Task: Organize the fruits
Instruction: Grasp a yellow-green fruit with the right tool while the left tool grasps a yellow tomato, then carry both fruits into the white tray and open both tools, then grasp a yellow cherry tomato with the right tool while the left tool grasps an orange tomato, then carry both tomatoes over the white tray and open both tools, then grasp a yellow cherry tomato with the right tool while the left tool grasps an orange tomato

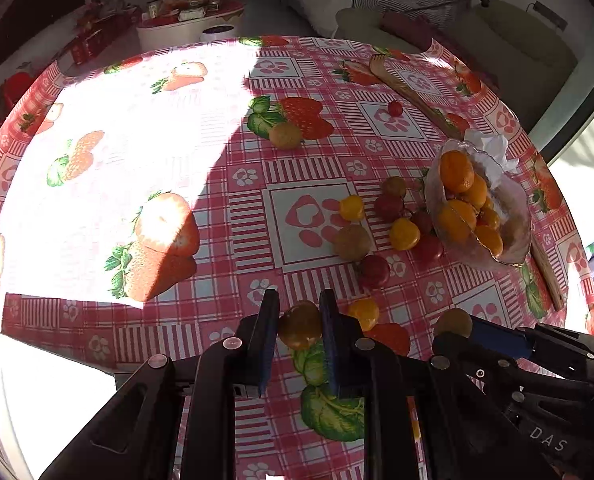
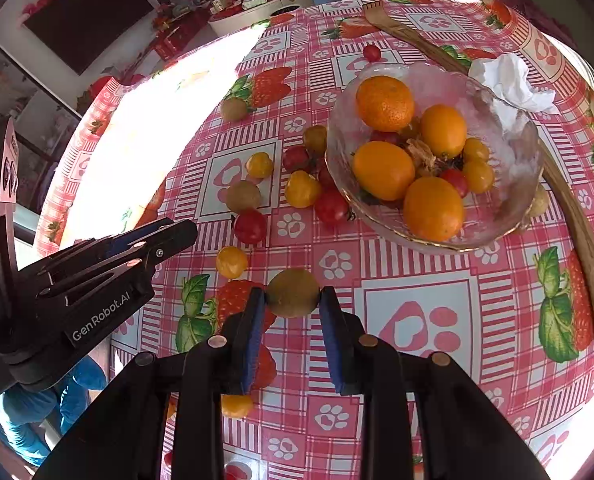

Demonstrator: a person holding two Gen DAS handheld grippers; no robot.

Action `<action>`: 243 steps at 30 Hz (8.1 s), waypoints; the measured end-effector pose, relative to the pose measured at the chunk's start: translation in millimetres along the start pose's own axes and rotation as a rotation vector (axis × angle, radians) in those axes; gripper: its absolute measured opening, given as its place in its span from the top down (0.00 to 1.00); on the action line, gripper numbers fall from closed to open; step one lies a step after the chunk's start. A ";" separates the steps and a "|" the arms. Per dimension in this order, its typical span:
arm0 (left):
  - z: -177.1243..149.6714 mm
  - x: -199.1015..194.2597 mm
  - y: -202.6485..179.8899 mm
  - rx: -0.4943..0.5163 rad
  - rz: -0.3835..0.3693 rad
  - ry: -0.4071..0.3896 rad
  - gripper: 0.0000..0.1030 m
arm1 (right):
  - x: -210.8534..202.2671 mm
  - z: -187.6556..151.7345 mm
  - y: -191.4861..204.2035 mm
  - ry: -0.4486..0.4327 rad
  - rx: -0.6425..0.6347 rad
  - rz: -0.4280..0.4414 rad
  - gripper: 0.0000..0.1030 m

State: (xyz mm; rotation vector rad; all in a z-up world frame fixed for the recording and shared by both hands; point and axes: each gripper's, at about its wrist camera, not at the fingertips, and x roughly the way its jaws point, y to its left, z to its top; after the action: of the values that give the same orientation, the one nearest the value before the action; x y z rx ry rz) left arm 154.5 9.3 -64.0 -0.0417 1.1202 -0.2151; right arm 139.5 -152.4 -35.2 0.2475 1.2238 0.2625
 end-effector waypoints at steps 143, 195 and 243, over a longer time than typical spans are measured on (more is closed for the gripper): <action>-139.6 -114.0 48.8 -0.119 0.022 0.074 0.79 | -27.5 -104.7 85.1 0.197 -0.102 0.015 0.78; -200.2 -125.6 117.6 -0.205 0.272 0.136 0.31 | 24.7 -78.9 258.6 0.279 -0.320 0.260 0.40; -100.4 -18.4 -19.5 0.104 0.100 0.188 0.71 | 39.5 -33.3 79.1 0.295 -0.173 -0.011 0.79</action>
State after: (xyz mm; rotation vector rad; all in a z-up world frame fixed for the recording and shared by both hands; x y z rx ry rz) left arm 54.0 1.3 -88.8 0.1299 1.2934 -0.1902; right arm 115.4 -63.2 -55.2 0.0524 1.4843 0.4038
